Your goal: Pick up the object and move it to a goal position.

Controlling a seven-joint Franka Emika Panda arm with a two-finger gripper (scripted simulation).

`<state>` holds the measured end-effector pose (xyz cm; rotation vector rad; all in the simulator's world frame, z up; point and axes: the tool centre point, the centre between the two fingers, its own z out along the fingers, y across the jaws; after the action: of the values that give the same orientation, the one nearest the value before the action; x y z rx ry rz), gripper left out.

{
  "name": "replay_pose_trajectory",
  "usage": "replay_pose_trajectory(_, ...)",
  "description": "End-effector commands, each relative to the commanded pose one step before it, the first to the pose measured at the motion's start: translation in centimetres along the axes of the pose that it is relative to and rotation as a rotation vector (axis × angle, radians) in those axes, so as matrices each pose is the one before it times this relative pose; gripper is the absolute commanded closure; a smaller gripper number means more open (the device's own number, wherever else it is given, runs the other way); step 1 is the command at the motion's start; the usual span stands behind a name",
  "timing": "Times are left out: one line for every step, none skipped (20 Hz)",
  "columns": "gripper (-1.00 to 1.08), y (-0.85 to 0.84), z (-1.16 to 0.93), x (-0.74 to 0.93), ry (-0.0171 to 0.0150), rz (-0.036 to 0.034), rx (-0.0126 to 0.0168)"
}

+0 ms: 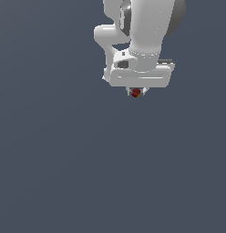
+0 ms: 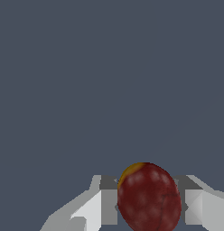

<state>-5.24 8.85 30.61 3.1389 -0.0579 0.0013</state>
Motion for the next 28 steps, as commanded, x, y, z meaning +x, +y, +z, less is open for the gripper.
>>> replay_pose_trajectory(1.08,-1.192,-2.782,-1.01,-0.00051,0.00031,-0.00053)
replay_pose_trajectory(1.08,-0.48,-1.098,-0.365,0.0,0.0,0.0)
replay_pose_trajectory(1.08,-0.48,-1.095,-0.361,0.0,0.0,0.0)
replay_pose_trajectory(1.08,-0.48,-1.09,-0.356,0.0,0.0,0.0)
replay_pose_trajectory(1.08,-0.474,-1.072,-0.347,0.0,0.0,0.0)
replay_pose_trajectory(1.08,-0.466,-1.05,-0.337,0.0,0.0,0.0)
replay_pose_trajectory(1.08,-0.458,-1.025,-0.324,0.0,0.0,0.0)
replay_pose_trajectory(1.08,-0.448,-0.997,-0.31,0.0,0.0,0.0)
replay_pose_trajectory(1.08,-0.435,-0.961,-0.294,0.0,0.0,0.0)
replay_pose_trajectory(1.08,-0.407,-0.918,-0.279,-0.00003,-0.00034,0.0006)
replay_pose_trajectory(1.08,-0.39,-0.853,-0.255,0.0,0.0,0.0)
replay_pose_trajectory(1.08,-0.366,-0.797,-0.236,0.0,0.0,0.0)
replay_pose_trajectory(1.08,-0.344,-0.742,-0.215,0.0,0.0,0.0)
replay_pose_trajectory(1.08,-0.289,-0.693,-0.187,-0.00013,0.00005,0.00068)
replay_pose_trajectory(1.08,-0.3,-0.634,-0.172,0.0,0.0,0.0)
replay_pose_trajectory(1.08,-0.278,-0.581,-0.151,0.0,0.0,0.0)
replay_pose_trajectory(1.08,-0.219,-0.539,-0.128,-0.00011,0.00012,0.00067)
replay_pose_trajectory(1.08,-0.234,-0.483,-0.121,0.0,0.0,0.0)
replay_pose_trajectory(1.08,-0.211,-0.433,-0.107,0.0,0.0,0.0)
replay_pose_trajectory(1.08,-0.187,-0.382,-0.093,0.0,0.0,0.0)
replay_pose_trajectory(1.08,-0.163,-0.331,-0.079,0.0,0.0,0.0)
replay_pose_trajectory(1.08,-0.097,-0.288,-0.055,-0.0001,0.0002,0.00065)
replay_pose_trajectory(1.08,-0.116,-0.23,-0.05,0.0,0.0,0.0)
replay_pose_trajectory(1.08,-0.092,-0.18,-0.035,0.0,0.0,0.0)
replay_pose_trajectory(1.08,-0.069,-0.131,-0.019,0.0,0.0,0.0)
replay_pose_trajectory(1.08,-0.046,-0.082,-0.004,0.0,0.0,0.0)
replay_pose_trajectory(1.08,-0.023,-0.034,0.01,0.0,0.0,0.0)
replay_pose_trajectory(1.08,-0.001,0.014,0.025,0.0,0.0,0.0)
